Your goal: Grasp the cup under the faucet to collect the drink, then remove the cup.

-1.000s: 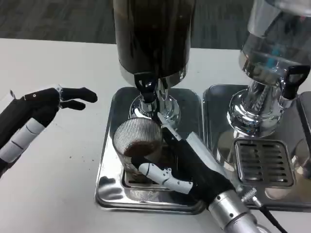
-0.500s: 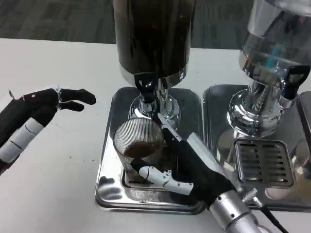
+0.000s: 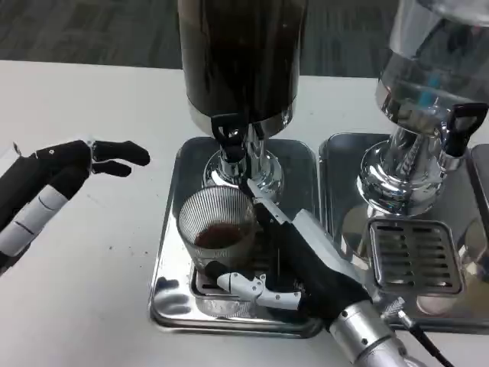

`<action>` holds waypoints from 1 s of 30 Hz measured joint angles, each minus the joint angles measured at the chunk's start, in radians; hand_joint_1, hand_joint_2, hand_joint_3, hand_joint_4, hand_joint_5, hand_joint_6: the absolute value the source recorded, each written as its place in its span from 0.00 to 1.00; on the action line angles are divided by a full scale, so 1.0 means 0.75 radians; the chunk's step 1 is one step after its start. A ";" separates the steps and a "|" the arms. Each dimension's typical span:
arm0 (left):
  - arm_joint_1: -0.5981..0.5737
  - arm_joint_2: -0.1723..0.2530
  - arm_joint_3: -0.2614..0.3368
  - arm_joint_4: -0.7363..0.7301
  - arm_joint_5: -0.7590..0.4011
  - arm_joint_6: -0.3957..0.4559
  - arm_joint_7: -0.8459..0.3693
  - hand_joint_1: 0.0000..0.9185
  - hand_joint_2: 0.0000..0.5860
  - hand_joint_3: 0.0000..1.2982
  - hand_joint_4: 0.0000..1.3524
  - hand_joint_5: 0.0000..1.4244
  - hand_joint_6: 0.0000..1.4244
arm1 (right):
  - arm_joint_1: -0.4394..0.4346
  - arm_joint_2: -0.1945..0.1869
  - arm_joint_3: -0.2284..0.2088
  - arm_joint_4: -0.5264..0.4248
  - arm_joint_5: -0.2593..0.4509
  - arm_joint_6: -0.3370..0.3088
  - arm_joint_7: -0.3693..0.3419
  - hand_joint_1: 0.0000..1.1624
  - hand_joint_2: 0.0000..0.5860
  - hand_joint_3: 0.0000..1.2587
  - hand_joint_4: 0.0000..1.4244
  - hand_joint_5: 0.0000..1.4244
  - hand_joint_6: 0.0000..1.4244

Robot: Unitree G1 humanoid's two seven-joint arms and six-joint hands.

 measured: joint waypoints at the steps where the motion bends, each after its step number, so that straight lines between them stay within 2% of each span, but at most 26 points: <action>1: 0.000 0.000 0.000 0.000 0.000 0.002 0.000 0.00 0.28 0.35 0.27 0.18 0.25 | 0.005 0.003 0.001 -0.004 0.000 0.001 -0.001 0.51 0.34 0.00 0.00 0.00 0.05; 5: 0.000 0.002 -0.001 0.000 0.001 0.005 0.000 0.00 0.26 0.36 0.27 0.18 0.25 | 0.018 0.021 0.008 -0.006 -0.006 0.007 -0.022 0.50 0.34 0.00 0.00 0.01 0.10; 11: 0.000 0.008 -0.001 0.000 0.003 0.013 0.000 0.00 0.26 0.36 0.27 0.18 0.25 | 0.025 0.047 0.021 -0.015 -0.048 0.031 -0.068 0.50 0.34 0.00 0.00 0.12 0.23; 19: 0.001 0.018 -0.001 0.000 0.003 0.014 0.001 0.00 0.31 0.38 0.28 0.19 0.25 | 0.031 0.062 0.041 -0.015 -0.074 0.035 -0.131 0.50 0.35 0.00 0.03 0.20 0.38; 25: 0.009 0.019 -0.001 0.000 0.027 0.013 0.013 0.00 0.31 0.39 0.29 0.19 0.26 | 0.037 0.067 0.058 -0.015 -0.128 0.036 -0.199 0.50 0.35 0.00 0.08 0.22 0.40; 30: 0.014 0.019 -0.001 0.000 0.052 0.001 0.017 0.00 0.31 0.39 0.29 0.19 0.26 | 0.049 0.069 0.081 -0.015 -0.176 0.036 -0.262 0.48 0.36 0.05 0.12 0.25 0.44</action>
